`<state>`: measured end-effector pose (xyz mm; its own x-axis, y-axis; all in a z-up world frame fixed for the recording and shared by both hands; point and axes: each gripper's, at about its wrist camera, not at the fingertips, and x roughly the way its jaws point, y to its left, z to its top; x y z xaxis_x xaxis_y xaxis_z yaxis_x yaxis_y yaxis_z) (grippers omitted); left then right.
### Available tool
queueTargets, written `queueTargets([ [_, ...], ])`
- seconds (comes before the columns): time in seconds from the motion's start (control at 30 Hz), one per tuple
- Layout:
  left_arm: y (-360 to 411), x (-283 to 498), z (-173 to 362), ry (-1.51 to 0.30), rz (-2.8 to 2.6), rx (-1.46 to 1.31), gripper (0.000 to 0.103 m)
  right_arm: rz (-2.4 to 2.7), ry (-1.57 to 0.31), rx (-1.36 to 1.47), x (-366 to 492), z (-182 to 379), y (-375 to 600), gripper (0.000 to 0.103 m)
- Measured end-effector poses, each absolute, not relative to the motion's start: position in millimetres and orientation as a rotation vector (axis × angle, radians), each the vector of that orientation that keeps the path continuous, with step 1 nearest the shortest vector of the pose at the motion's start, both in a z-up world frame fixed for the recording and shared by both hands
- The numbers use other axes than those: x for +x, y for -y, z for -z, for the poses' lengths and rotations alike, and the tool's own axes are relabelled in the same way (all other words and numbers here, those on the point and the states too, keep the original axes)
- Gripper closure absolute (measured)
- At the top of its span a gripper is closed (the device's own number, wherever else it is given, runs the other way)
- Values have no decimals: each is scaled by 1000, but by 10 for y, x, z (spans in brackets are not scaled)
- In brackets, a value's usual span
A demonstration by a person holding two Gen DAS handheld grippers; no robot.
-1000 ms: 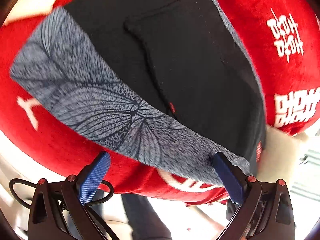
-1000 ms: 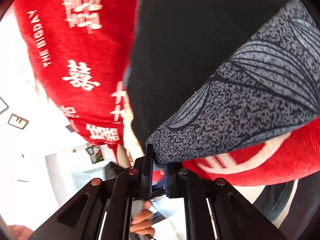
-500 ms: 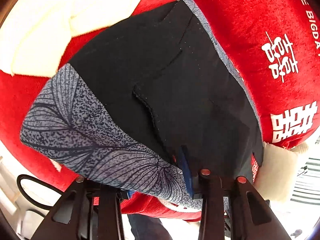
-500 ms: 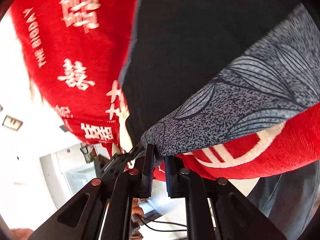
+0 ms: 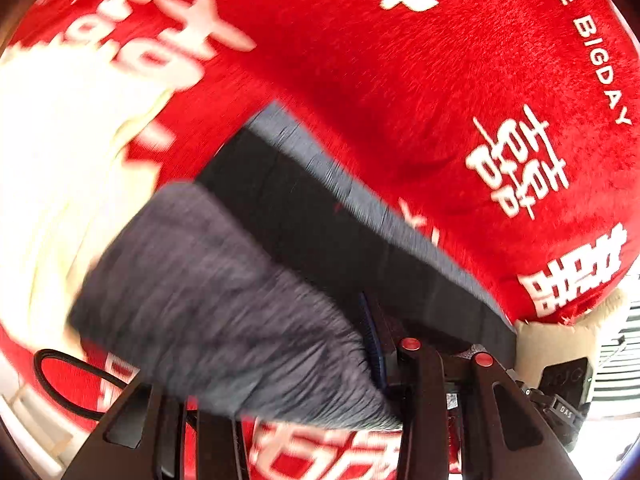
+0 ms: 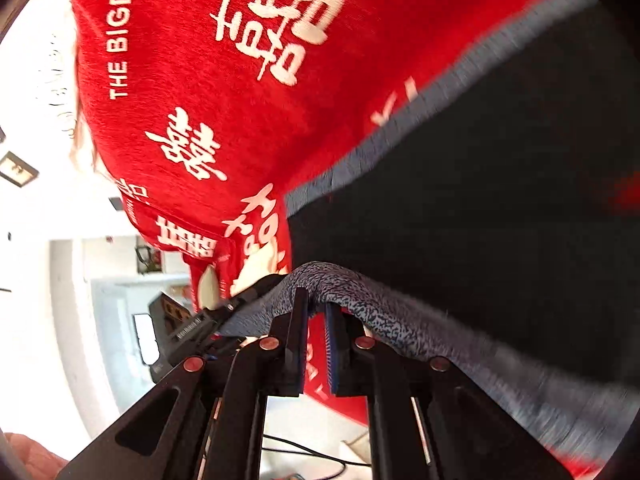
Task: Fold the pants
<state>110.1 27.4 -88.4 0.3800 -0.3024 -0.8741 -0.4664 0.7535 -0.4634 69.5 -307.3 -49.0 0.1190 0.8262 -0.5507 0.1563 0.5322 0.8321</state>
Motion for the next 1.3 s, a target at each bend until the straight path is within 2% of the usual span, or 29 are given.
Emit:
queueTargets([
  [0.27,-342,2020,1464,-1249,-241,-634,63,-608,-1503,787,1679,1086,2853,94],
  [0.33,-376,2151,1590,-1264,-284,-605,59,-620,-1535,750,1849,1268,2761,94],
  [0.43,-394,2279,1611,-1284,-304,-598,58,-600,-1571,657,2051,1481,2643,94],
  [0.53,-377,2309,1483,-1298,-315,-558,57,-594,-1582,616,2141,1421,2596,91],
  [0.6,-401,2214,1328,-1275,-340,-514,42,-626,-1565,562,2161,1275,2565,78],
  [0.63,-416,2171,1234,-1254,-376,-478,26,-633,-1550,532,2176,1197,2539,61],
  [0.67,-441,2115,1118,-1224,-412,-444,23,-634,-1527,502,2168,1091,2539,40],
  [0.7,-441,2082,1047,-1208,-424,-427,23,-606,-1490,476,2152,964,2583,32],
  [0.73,-453,2051,976,-1199,-433,-402,23,-574,-1459,463,2137,870,2632,29],
  [0.8,-421,2011,952,-1226,-444,-345,23,-567,-1452,475,2089,718,2723,29],
  [0.93,-76,1925,1191,-1346,-368,-229,22,-632,-1479,559,1816,617,2761,38],
  [1.13,268,2016,1782,-1453,-372,-176,21,-690,-1634,425,1376,1014,2496,38],
  [1.17,296,2035,1830,-1453,-390,-140,17,-639,-1655,369,1368,1125,2504,42],
  [1.23,378,2045,1800,-1448,-404,-85,17,-553,-1663,364,1426,1243,2637,57],
  [1.3,442,1998,1726,-1456,-388,-75,17,-525,-1612,503,1464,1148,2874,57],
])
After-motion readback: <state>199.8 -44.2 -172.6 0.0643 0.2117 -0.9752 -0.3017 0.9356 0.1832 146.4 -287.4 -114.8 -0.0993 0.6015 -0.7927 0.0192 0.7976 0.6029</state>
